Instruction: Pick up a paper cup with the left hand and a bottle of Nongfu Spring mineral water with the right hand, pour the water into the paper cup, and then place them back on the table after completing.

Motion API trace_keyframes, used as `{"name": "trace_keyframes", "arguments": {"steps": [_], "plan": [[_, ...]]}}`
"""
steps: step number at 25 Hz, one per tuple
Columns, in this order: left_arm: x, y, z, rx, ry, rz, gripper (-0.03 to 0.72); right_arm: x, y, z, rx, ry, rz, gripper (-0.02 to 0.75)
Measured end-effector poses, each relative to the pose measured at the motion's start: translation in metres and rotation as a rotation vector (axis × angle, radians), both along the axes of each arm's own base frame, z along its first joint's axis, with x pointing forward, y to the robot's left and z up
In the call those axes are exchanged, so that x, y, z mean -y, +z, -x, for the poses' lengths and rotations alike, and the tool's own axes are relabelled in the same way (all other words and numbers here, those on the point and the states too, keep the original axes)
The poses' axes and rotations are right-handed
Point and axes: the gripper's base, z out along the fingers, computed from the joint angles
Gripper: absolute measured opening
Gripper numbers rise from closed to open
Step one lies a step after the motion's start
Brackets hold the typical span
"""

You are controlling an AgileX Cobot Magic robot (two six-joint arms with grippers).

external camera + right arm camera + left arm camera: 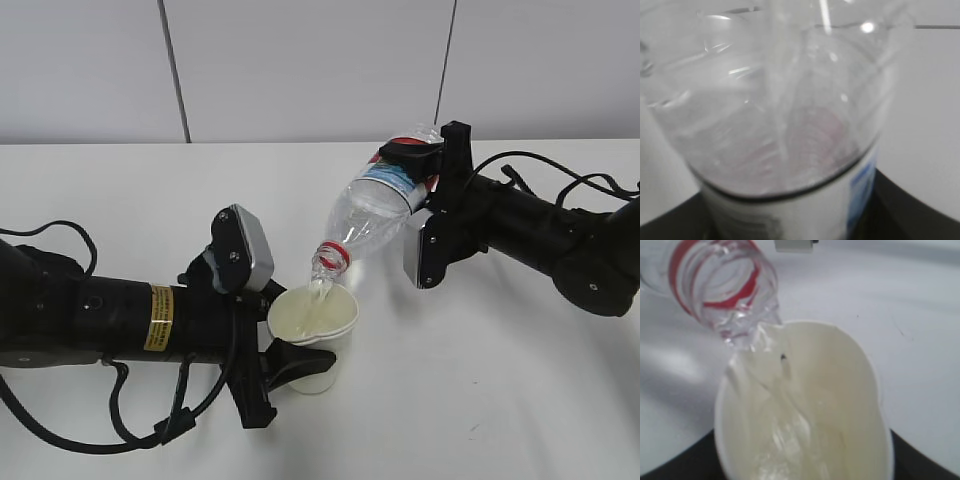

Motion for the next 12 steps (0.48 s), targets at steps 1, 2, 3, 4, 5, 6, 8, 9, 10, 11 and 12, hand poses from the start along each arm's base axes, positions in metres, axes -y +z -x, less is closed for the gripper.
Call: {"name": "trace_keyframes", "arguments": {"steps": [1,2,3,4,5,6,8,9,10,11,12], "plan": [[-0.0001,-0.0001,0.0000,0.000,0.000,-0.001,0.395,0.0000,0.0000,0.0000,0.001,0.000,0.002,0.379],[-0.0001,-0.0002,0.0000,0.000,0.000,-0.002,0.395,0.0000,0.0000,0.0000,0.002,0.000,0.003,0.379],[-0.0001,-0.0002,0.0000,0.000,0.000,-0.003,0.395,0.0000,0.0000,0.0000,0.004,0.000,0.005,0.379],[-0.0001,-0.0002,0.0000,0.000,0.000,-0.003,0.395,0.0000,0.0000,0.0000,0.004,0.000,0.005,0.379],[-0.0002,-0.0003,0.0000,0.000,0.000,-0.003,0.395,-0.0001,0.0004,-0.0003,0.005,0.000,0.005,0.379],[-0.0003,-0.0004,-0.0001,0.000,0.001,-0.005,0.395,-0.0001,0.0004,-0.0003,0.006,0.000,0.007,0.379],[-0.0004,-0.0006,-0.0001,0.000,0.001,-0.008,0.395,-0.0001,0.0005,-0.0003,0.008,0.001,0.006,0.379],[-0.0004,-0.0007,0.0000,0.000,0.001,-0.009,0.395,-0.0001,0.0005,-0.0003,0.008,0.001,0.006,0.379],[-0.0005,-0.0007,-0.0001,0.000,0.001,-0.010,0.394,-0.0001,0.0006,-0.0004,0.008,0.001,0.005,0.379],[-0.0005,-0.0007,-0.0001,0.000,0.001,-0.010,0.394,-0.0001,0.0006,-0.0004,0.008,0.001,0.005,0.379],[-0.0005,-0.0007,-0.0001,0.000,0.001,-0.010,0.393,-0.0001,0.0006,-0.0004,0.008,0.001,0.005,0.379]]}}
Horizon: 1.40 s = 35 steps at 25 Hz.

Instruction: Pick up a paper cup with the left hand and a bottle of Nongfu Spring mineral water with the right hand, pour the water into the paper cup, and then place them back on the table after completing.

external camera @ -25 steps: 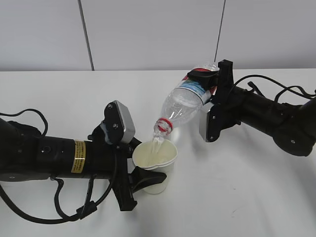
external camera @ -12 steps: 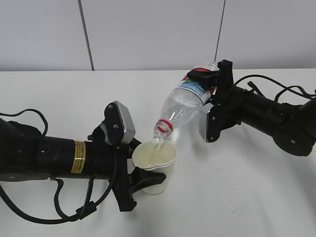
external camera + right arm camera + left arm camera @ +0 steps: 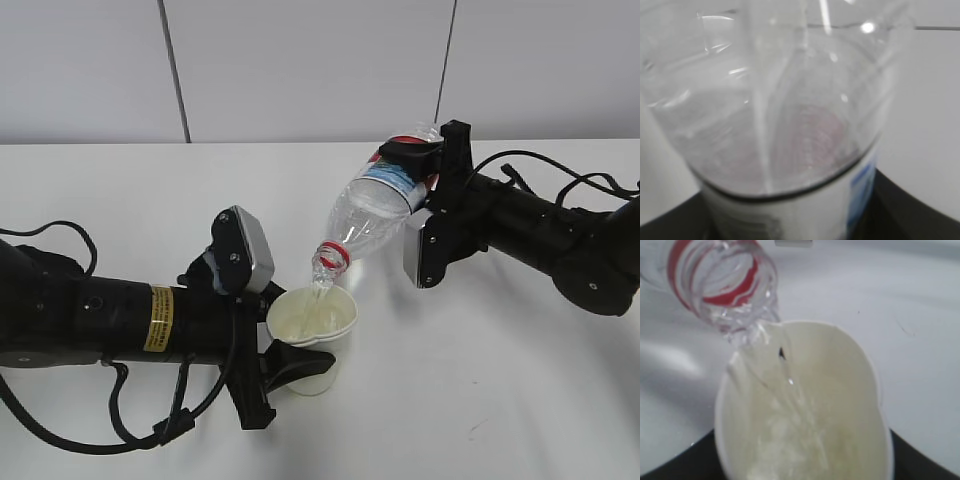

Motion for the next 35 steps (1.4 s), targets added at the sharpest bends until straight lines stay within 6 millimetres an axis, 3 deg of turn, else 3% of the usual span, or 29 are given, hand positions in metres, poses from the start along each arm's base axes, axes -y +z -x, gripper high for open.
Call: {"name": "trace_keyframes", "arguments": {"steps": [6,11,17,22,25,29,35], "plan": [[0.000,0.000,-0.001,-0.004,0.016,0.007,0.393,0.000,0.001,0.000,-0.015,0.002,-0.034,0.379],[0.002,0.007,-0.006,0.015,0.037,0.028,0.393,0.000,-0.004,0.006,-0.132,0.004,-0.163,0.379],[0.002,0.021,-0.014,0.076,0.089,0.063,0.391,0.001,-0.016,0.020,-0.447,-0.024,-0.506,0.379],[-0.010,0.023,-0.027,0.080,0.209,0.091,0.391,0.003,-0.016,0.020,-0.733,-0.086,-0.927,0.379],[-0.021,0.020,-0.036,0.064,0.284,0.101,0.391,0.004,-0.016,0.020,-0.828,-0.109,-1.083,0.379],[-0.032,0.012,-0.045,0.036,0.368,0.107,0.391,0.003,-0.016,0.020,-0.916,-0.110,-1.192,0.379],[-0.039,0.000,-0.052,-0.009,0.468,0.140,0.391,-0.001,-0.017,0.024,-0.999,-0.081,-1.217,0.379]]}}
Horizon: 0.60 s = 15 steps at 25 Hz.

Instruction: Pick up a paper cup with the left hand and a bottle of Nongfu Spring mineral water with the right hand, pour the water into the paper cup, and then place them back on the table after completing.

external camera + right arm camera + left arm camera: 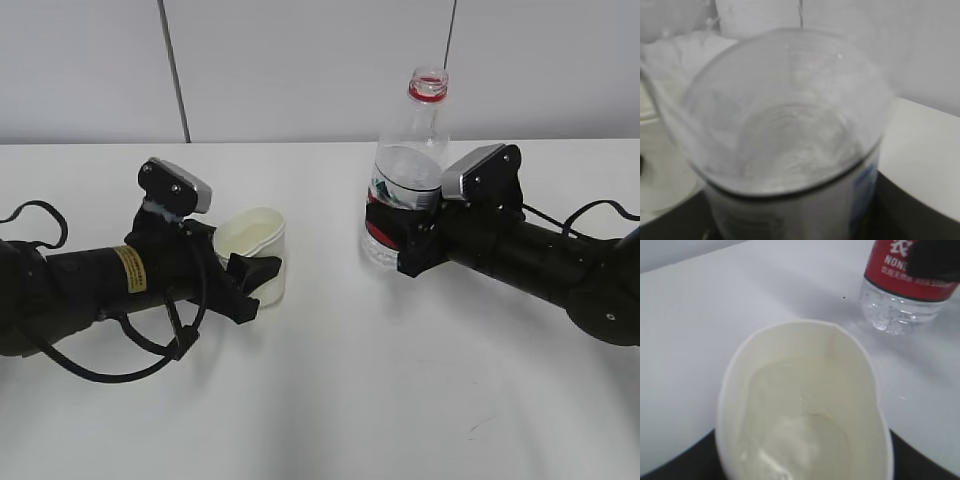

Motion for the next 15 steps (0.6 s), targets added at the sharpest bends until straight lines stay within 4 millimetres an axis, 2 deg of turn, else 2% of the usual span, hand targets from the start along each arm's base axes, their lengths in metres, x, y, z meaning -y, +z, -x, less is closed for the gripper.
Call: {"name": "trace_keyframes", "arguments": {"steps": [15], "plan": [[-0.002,-0.004,-0.002,-0.021,0.048,0.011,0.391,-0.004,-0.017,0.011,-0.065,0.073,0.013,0.379]]}}
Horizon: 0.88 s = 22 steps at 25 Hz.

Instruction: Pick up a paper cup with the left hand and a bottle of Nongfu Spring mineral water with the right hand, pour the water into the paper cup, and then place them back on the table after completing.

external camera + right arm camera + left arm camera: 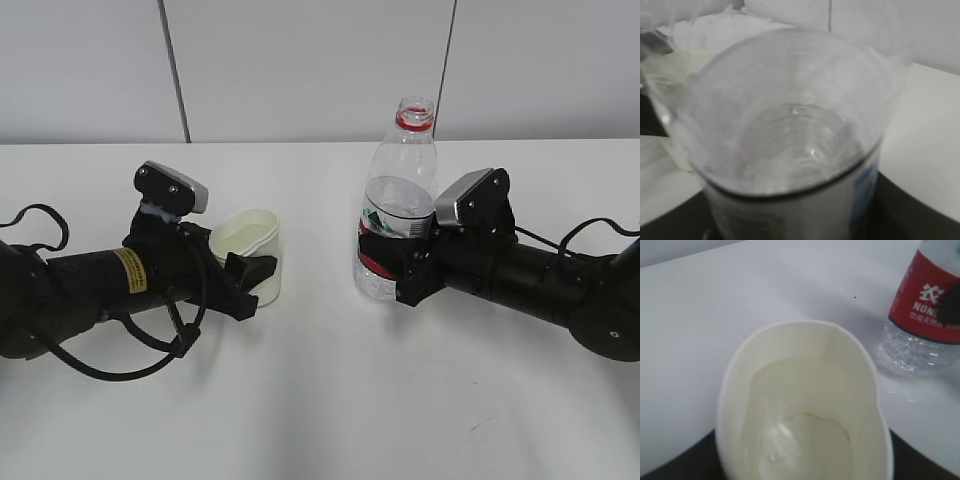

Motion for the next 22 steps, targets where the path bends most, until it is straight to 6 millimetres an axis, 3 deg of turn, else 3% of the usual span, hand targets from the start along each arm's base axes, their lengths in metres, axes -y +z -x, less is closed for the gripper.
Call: {"name": "trace_keyframes", "arguments": {"steps": [12,14,18,22], "plan": [[0.001,-0.008,-0.002,-0.011,0.003,0.004,0.411,-0.001,-0.015,0.002,-0.023,0.012,0.008,0.388],[0.000,-0.009,-0.002,-0.020,0.005,-0.008,0.459,-0.001,-0.016,0.002,-0.023,0.016,0.010,0.440],[-0.002,-0.014,-0.001,-0.060,0.020,-0.054,0.571,-0.001,-0.015,0.003,-0.018,0.024,0.009,0.625],[-0.009,-0.006,0.009,-0.086,0.034,-0.098,0.598,0.004,-0.023,0.016,-0.063,0.013,0.007,0.648]]}}
